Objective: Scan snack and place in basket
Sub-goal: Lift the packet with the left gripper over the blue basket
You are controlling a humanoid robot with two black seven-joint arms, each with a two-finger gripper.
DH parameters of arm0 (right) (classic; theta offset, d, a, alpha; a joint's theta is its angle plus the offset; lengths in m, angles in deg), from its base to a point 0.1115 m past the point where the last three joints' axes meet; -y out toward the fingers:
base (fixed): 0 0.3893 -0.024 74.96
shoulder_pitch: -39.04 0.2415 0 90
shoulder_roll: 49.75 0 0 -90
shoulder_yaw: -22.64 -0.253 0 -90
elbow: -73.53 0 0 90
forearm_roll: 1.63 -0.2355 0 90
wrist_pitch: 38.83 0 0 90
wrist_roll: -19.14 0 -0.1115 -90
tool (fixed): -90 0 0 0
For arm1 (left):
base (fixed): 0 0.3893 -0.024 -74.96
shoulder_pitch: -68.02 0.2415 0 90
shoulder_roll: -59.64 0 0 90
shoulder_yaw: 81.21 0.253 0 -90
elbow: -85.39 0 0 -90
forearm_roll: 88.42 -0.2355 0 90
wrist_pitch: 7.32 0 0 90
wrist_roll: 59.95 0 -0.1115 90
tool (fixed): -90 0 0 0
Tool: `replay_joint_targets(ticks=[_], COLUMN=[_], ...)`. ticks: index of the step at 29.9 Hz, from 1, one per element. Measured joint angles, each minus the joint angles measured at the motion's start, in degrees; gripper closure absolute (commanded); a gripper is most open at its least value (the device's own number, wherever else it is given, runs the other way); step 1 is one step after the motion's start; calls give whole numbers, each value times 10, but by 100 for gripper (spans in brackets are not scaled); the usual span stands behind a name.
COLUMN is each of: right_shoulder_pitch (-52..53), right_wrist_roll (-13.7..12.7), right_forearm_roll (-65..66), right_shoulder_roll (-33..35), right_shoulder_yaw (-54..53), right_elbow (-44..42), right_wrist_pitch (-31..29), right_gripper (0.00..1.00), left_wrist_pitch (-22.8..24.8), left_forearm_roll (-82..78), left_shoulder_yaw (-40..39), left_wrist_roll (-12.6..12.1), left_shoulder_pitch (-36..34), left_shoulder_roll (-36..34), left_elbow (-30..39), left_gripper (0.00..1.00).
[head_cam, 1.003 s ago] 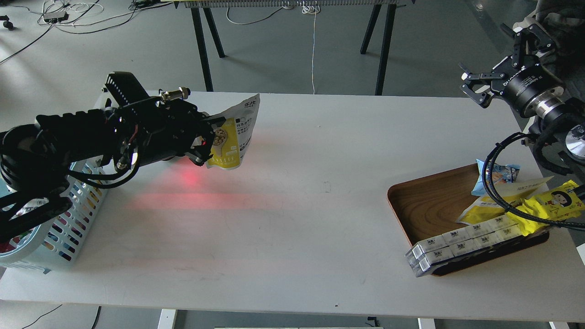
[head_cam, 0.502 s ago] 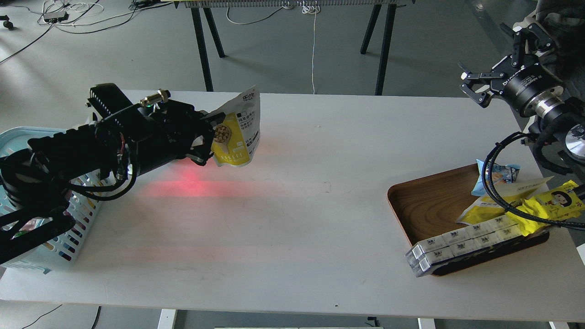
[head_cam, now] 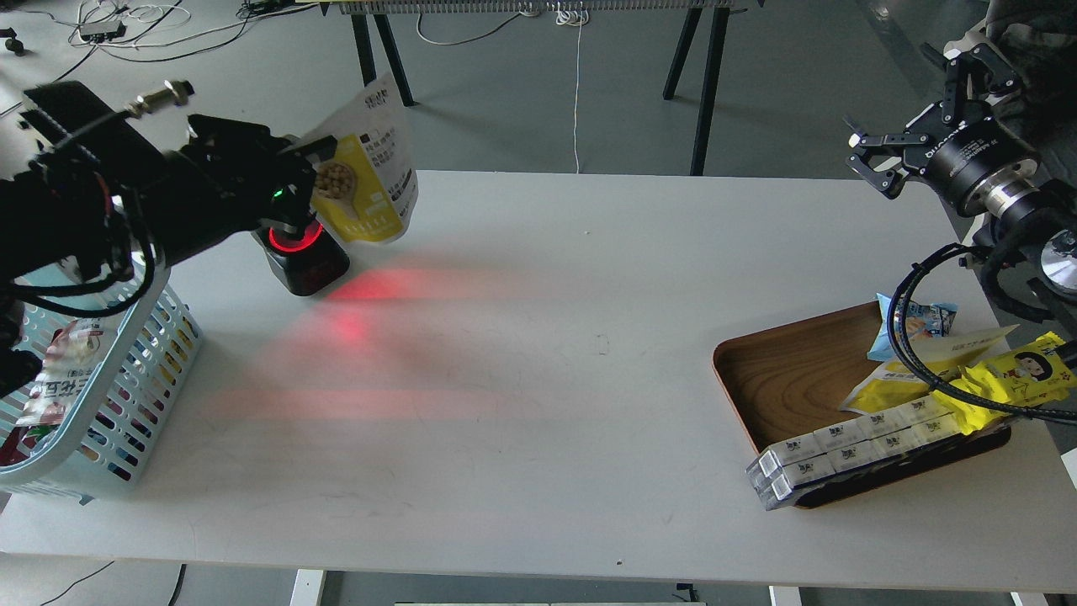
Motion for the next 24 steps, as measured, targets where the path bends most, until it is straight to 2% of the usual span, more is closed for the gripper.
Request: replay_joint_targets(ticks=[5,11,17,24], right_shoulder_pitch=[0,0,0,0], right_wrist_roll=[0,1,1,2], right_forearm_roll=[0,0,0,0], right_shoulder_roll=[-1,-1,-1,-1], right_shoulder_yaw=[0,-2,-6,-8], right_elbow=[0,-1,0,0], right_wrist_pitch=[0,-2,-3,-4], right_gripper=[2,2,2,2], left_wrist_pitch=[6,-10,-35,-89], left_forearm_roll=[57,145,192,228], left_shoulder_yaw=[-31,-23,32,129], left_wrist_roll=[31,66,102,112], left_shoulder_pitch=[-1,0,1,1], left_shoulder_roll=[-79,-193,-263,-296], left_elbow=[-3,-21,-71,-117], left_gripper=[98,98,98,98])
